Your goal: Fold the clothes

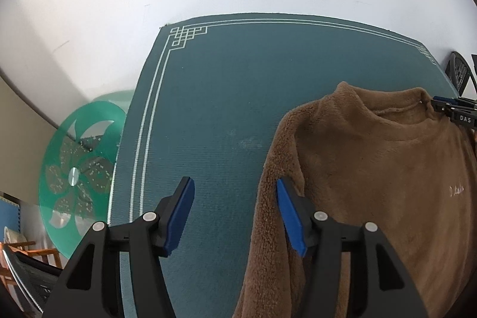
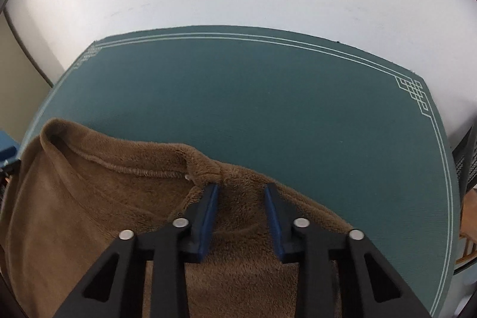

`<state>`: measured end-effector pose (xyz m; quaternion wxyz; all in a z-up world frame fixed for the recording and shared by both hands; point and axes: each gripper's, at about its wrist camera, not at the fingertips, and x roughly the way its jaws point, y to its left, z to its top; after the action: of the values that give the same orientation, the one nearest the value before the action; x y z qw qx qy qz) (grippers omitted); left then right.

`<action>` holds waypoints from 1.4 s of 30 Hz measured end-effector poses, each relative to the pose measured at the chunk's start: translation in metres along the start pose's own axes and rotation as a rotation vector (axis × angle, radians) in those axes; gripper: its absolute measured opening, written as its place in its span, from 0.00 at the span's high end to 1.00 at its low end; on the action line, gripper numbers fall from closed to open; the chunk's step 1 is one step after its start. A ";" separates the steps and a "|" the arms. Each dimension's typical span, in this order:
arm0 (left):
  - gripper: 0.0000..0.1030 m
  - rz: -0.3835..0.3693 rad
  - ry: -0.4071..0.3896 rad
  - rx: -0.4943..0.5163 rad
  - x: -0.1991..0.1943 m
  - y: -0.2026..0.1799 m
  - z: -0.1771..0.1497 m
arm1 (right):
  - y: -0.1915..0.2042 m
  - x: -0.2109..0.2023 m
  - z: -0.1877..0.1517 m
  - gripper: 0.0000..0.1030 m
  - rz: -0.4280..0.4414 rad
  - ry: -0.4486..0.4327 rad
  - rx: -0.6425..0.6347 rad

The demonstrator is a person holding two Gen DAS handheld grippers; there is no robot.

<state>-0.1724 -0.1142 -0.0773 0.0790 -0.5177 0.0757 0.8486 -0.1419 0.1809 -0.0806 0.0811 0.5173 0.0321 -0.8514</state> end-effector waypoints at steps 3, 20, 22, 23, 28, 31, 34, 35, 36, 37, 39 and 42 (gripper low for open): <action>0.40 -0.004 0.006 -0.002 0.008 -0.001 -0.001 | 0.000 -0.008 -0.001 0.77 0.010 -0.035 0.009; 0.39 -0.002 -0.006 0.010 0.011 -0.006 0.001 | 0.010 0.005 0.004 0.77 0.046 0.021 0.027; 0.37 -0.006 -0.001 0.000 0.013 -0.004 0.001 | 0.008 0.009 0.012 0.80 0.031 0.008 0.039; 0.36 -0.007 0.002 -0.007 0.015 -0.003 0.001 | 0.007 0.011 0.016 0.80 0.024 0.002 0.045; 0.36 -0.010 0.008 -0.019 0.017 -0.001 -0.002 | 0.015 0.020 0.028 0.80 -0.026 -0.019 0.041; 0.36 -0.021 0.015 -0.034 0.014 0.004 -0.004 | 0.014 0.015 0.025 0.79 -0.018 -0.021 0.043; 0.36 -0.028 0.013 -0.050 0.005 0.010 -0.008 | 0.003 -0.004 0.021 0.68 0.014 -0.041 0.067; 0.36 -0.032 0.010 -0.053 0.000 0.013 -0.012 | 0.001 -0.014 0.018 0.62 0.018 -0.058 0.073; 0.36 -0.033 0.006 -0.056 -0.005 0.015 -0.015 | -0.001 -0.024 0.016 0.46 0.022 -0.075 0.080; 0.36 -0.032 0.001 -0.056 -0.013 0.018 -0.019 | 0.000 -0.040 0.012 0.41 0.023 -0.106 0.072; 0.35 -0.029 -0.009 -0.053 -0.028 0.024 -0.028 | 0.002 -0.070 0.004 0.36 0.026 -0.156 0.053; 0.25 -0.044 -0.021 -0.053 -0.055 0.037 -0.049 | 0.014 -0.106 -0.012 0.36 0.034 -0.179 0.014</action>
<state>-0.1131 -0.1635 -0.0483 0.0847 -0.5122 0.0412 0.8537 -0.0809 0.1804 0.0079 0.0946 0.4403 0.0100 -0.8928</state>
